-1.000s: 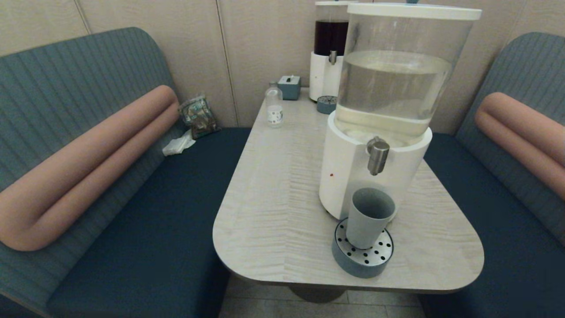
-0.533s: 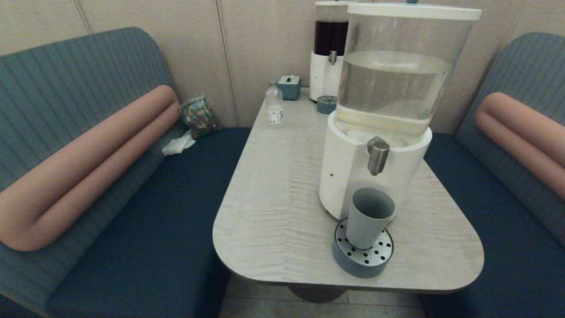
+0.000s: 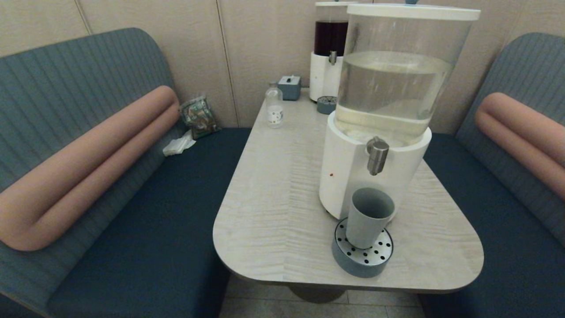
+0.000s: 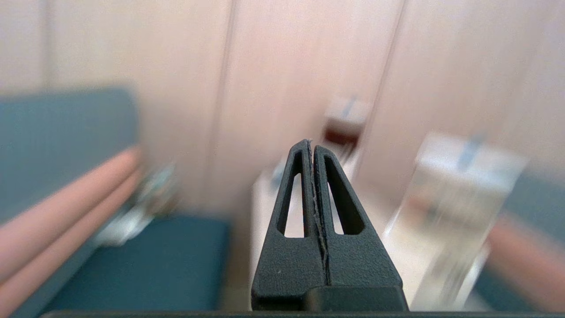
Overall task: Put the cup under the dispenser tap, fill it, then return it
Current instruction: Place the cup next to the water dispenser
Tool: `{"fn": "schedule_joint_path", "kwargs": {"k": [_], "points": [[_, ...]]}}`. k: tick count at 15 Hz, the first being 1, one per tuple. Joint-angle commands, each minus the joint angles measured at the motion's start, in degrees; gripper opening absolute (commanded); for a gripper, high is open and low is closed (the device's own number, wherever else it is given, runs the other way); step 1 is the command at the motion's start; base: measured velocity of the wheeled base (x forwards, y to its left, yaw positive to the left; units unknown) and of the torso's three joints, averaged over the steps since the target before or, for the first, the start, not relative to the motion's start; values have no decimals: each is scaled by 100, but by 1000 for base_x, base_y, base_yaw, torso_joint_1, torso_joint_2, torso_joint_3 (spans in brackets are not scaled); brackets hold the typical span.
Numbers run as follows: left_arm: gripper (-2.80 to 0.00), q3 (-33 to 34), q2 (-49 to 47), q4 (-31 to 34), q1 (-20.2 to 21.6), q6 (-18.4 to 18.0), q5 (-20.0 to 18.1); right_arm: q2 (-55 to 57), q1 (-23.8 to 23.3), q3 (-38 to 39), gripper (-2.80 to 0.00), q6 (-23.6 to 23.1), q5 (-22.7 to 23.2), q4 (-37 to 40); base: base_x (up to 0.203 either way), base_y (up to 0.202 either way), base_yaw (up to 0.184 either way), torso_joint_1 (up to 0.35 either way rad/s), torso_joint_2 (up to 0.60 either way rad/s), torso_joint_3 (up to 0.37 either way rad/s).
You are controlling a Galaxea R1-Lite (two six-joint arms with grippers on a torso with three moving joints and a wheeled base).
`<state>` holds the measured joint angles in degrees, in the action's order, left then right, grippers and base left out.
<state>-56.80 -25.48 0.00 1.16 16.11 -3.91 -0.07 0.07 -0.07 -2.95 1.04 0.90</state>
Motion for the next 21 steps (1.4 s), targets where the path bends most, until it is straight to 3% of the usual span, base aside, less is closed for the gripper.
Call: {"fn": "schedule_joint_path", "kwargs": {"k": [1, 3, 4, 6, 8, 10, 14, 16, 17, 18, 21], "points": [[-280, -1488, -2128, 19, 8, 223, -10, -10, 1, -1, -280, -4, 2, 6, 0, 0, 0, 0, 0, 0], [-280, -2362, -3562, -58, 9, 140, -62, -10, 2, -1, -280, -4, 2, 15, 0, 0, 0, 0, 0, 0], [-280, -2440, -4091, -276, 1, 95, -146, -10, 2, -1, -280, -4, 2, 7, 0, 0, 0, 0, 0, 0], [-280, -2089, -4962, -1696, -36, 155, -330, -10, 1, -1, -280, -4, 2, 12, 0, 0, 0, 0, 0, 0], [-280, -1068, -5266, -2645, -146, 58, -528, -10, 1, 7, -280, -4, 2, 6, 0, 0, 0, 0, 0, 0], [-280, -139, -5375, -3320, -340, -59, -1155, -10, 1, 0, -280, -4, 2, 7, 0, 0, 0, 0, 0, 0], [-280, 2047, -4955, -4038, -1667, -277, -2221, -10, 1, -1, -280, -4, 2, 6, 0, 0, 0, 0, 0, 0], [-280, 3175, -4756, -4238, -2157, -795, -2826, -10, 2, -1, -280, -4, 2, 7, 0, 0, 0, 0, 0, 0], [-280, 3601, -4736, -4332, -2278, -1405, -3043, -10, 3, 2, -280, -4, 2, 13, 0, 0, 0, 0, 0, 0], [-280, 3808, -4810, -4449, -2349, -2106, -3182, -10, 2, 6, -280, -4, 2, 7, 0, 0, 0, 0, 0, 0], [-280, 3609, -5582, -4912, -2402, -3083, -3294, -10, 1, 4, -280, -4, 2, 6, 0, 0, 0, 0, 0, 0]]}}
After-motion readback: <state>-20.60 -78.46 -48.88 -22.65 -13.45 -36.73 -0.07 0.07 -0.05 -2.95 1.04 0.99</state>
